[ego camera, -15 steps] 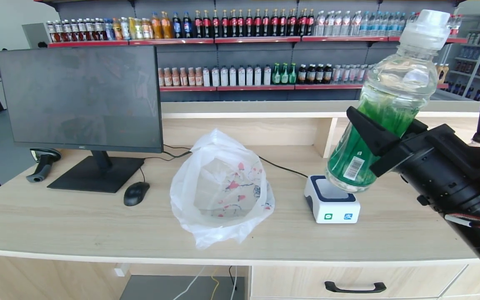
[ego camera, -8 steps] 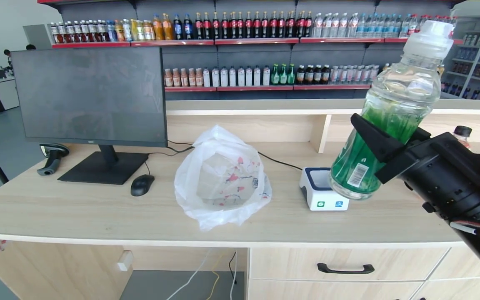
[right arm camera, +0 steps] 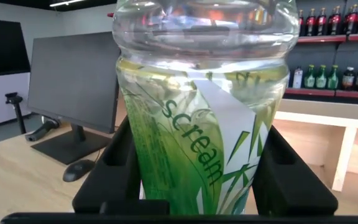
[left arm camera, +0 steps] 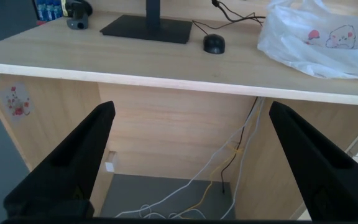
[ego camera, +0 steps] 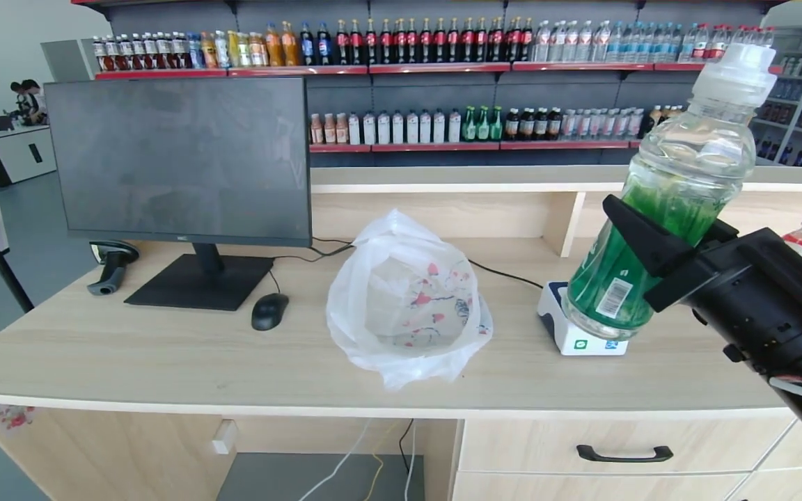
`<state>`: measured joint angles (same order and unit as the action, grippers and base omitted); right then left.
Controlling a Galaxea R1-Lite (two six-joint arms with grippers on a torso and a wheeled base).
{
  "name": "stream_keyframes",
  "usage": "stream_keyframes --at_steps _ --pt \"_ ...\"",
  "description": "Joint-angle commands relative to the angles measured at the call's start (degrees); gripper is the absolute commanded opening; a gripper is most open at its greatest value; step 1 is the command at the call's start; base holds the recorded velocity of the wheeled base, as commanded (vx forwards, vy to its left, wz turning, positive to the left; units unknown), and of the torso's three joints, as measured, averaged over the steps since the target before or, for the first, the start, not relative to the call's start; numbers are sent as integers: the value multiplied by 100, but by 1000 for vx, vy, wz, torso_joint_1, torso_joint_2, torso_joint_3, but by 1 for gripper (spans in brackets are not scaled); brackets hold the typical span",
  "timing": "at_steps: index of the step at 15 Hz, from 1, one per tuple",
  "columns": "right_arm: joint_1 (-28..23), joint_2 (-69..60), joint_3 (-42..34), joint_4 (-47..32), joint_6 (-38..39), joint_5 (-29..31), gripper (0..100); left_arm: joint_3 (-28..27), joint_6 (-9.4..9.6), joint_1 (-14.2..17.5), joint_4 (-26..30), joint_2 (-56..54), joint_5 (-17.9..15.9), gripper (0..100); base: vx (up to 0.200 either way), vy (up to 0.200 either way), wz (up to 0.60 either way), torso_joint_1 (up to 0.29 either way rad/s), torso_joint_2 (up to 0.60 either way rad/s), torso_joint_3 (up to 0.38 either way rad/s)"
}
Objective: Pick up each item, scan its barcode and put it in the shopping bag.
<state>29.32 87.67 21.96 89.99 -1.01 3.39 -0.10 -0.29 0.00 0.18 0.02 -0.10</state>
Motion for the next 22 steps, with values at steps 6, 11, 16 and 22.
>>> stream_keyframes --at_steps 6,11,16,22 --pt "-31 30 37 1 5 -5 0 1 3 0 -9 -2 1 100 0 167 0 3 0 2" --pt "-119 145 239 1 66 -5 0 1 12 0 -1 -2 1 100 40 0 0 0 0 1" --pt "-207 118 230 1 92 -5 0 1 12 0 -1 -2 1 100 200 0 0 3 3 3" --pt "-770 813 591 1 92 -5 0 1 12 0 -9 -2 1 100 0 0 0 0 0 0"
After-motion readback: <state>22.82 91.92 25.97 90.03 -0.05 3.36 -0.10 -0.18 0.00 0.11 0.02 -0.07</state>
